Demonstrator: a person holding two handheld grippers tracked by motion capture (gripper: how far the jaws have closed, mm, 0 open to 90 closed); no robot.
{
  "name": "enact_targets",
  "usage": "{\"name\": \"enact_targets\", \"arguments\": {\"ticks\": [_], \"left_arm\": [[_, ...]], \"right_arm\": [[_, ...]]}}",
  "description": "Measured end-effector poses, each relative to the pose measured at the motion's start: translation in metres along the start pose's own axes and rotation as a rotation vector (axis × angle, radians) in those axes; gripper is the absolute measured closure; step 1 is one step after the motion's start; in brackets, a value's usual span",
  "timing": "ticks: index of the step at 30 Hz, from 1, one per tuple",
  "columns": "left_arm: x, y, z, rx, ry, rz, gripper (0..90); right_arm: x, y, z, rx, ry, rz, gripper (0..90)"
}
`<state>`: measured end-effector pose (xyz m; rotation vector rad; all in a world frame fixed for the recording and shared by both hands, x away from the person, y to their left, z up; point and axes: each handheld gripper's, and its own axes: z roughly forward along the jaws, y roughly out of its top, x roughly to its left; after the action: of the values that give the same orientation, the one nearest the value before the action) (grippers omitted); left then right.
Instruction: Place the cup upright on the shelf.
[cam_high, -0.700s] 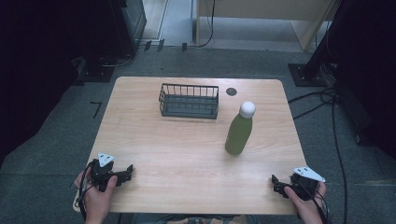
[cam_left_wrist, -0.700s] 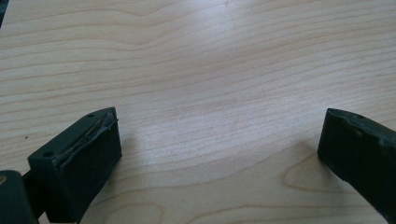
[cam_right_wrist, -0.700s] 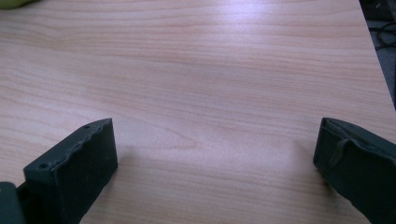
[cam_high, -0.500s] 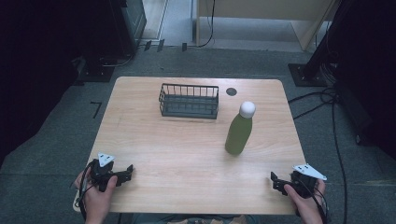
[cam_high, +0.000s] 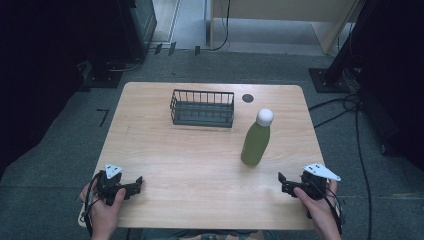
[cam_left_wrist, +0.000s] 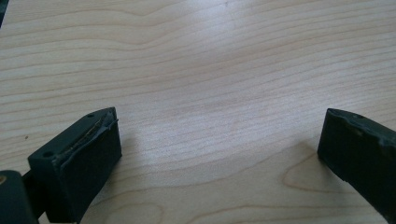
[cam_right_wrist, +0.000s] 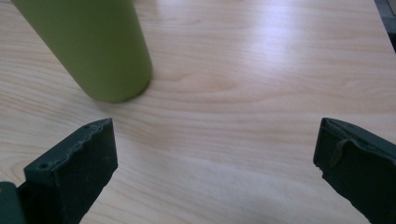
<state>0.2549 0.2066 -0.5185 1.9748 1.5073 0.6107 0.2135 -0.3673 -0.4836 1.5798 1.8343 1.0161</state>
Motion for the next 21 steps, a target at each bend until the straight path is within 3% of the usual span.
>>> {"name": "enact_targets", "arguments": {"ticks": [8, 21], "left_arm": [[0.000, 0.000, 0.000, 0.000, 0.000, 0.000, 0.0], [0.000, 0.000, 0.000, 0.000, 0.000, 0.000, 0.0]], "right_arm": [[0.019, 0.018, 0.007, -0.020, 0.029, -0.040, 0.0], [0.036, 0.036, 0.014, -0.040, 0.063, -0.066, 0.0]]}}
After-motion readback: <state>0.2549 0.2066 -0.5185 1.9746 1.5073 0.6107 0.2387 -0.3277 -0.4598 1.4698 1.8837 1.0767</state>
